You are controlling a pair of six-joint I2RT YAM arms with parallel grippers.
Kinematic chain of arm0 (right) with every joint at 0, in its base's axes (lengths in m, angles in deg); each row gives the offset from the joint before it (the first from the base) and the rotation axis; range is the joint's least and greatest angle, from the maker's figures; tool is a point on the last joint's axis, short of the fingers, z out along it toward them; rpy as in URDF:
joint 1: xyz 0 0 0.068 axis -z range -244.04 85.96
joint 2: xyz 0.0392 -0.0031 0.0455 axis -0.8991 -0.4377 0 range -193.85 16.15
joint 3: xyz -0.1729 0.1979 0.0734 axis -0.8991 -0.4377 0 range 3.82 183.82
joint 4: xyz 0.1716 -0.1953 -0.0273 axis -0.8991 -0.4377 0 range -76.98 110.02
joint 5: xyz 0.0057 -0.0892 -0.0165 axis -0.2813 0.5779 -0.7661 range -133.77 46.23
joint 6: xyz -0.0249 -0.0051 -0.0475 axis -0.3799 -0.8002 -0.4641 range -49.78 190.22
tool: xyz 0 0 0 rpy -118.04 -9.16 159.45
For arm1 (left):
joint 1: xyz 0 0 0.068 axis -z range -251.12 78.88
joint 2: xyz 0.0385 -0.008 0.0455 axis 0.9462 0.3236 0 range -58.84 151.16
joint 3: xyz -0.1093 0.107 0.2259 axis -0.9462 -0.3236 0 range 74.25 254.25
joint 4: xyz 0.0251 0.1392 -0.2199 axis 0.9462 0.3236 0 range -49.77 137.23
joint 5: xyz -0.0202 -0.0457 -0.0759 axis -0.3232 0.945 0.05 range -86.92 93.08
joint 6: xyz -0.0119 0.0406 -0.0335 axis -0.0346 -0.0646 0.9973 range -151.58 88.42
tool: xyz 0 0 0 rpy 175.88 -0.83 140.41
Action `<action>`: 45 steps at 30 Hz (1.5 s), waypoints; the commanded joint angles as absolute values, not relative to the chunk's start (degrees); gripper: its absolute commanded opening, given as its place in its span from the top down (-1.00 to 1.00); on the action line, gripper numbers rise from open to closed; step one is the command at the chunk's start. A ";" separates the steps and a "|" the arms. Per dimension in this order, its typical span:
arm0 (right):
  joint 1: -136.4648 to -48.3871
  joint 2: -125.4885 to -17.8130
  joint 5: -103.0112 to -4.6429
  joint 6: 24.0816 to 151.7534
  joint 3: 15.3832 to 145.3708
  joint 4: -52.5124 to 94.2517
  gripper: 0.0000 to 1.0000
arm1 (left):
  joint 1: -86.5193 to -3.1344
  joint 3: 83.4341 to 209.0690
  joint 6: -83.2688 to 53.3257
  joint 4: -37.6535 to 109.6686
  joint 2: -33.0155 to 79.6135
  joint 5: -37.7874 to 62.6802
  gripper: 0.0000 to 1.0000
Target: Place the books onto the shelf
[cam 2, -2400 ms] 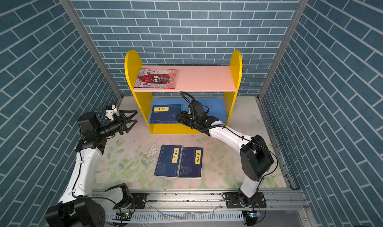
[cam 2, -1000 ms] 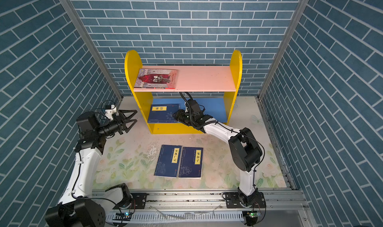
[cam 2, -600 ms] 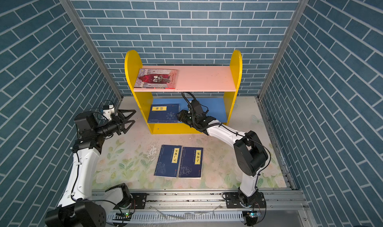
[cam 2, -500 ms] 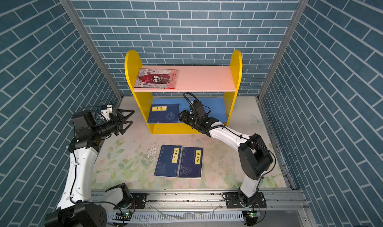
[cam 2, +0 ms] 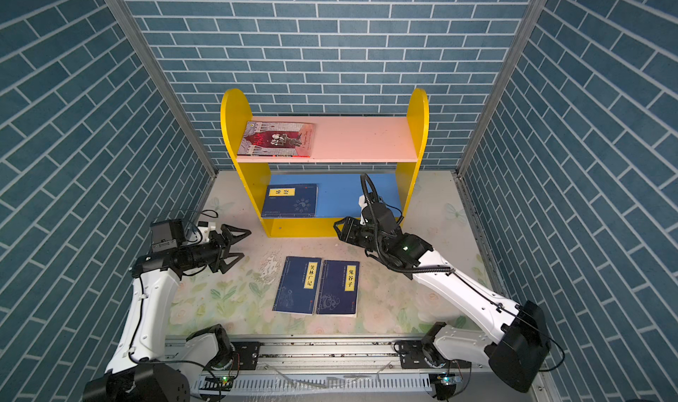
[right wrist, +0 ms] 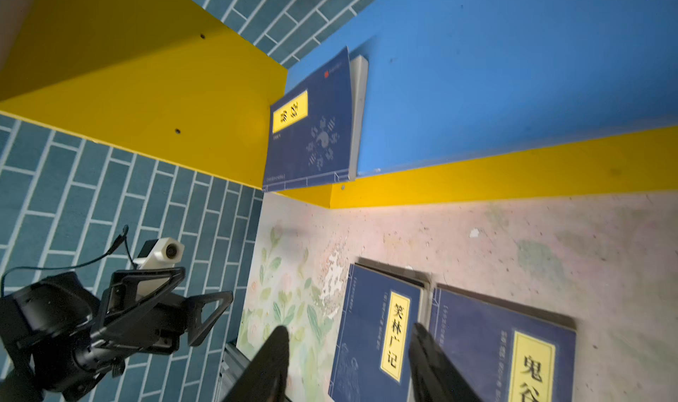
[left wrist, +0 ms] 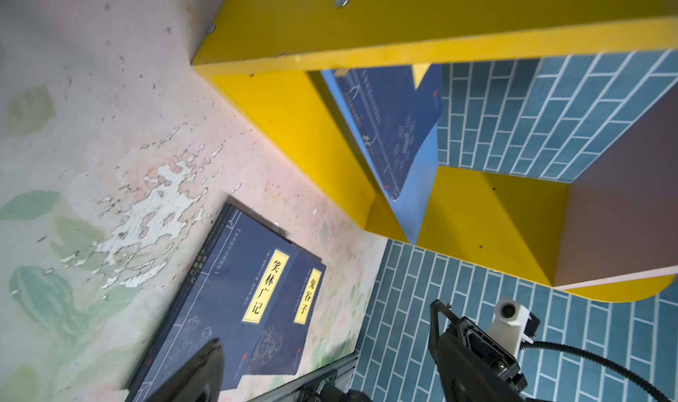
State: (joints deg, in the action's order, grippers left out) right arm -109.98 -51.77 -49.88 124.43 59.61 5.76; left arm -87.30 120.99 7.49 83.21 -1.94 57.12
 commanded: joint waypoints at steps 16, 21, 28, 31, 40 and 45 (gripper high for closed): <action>-113.23 -64.24 -68.46 135.75 47.96 15.68 -0.08 | -63.13 115.21 -3.35 80.33 13.87 43.15 -0.81; -114.33 -67.19 -69.73 135.74 49.32 14.77 -0.08 | -60.23 115.24 -5.41 79.79 18.12 42.93 -0.81; -115.33 -71.33 -71.74 135.70 50.93 15.77 -0.08 | -57.47 111.87 -4.59 74.16 20.15 45.64 -0.81; -115.89 -73.61 -72.84 135.96 51.36 17.19 -0.08 | -56.19 110.99 -4.86 74.17 20.13 44.55 -0.81; -116.91 -79.18 -73.48 135.06 53.13 16.59 -0.08 | -55.47 109.58 -3.74 73.09 19.14 44.47 -0.72; -117.06 -80.23 -74.30 133.97 53.96 16.58 -0.08 | -55.38 110.29 -2.71 72.40 18.21 46.34 -0.61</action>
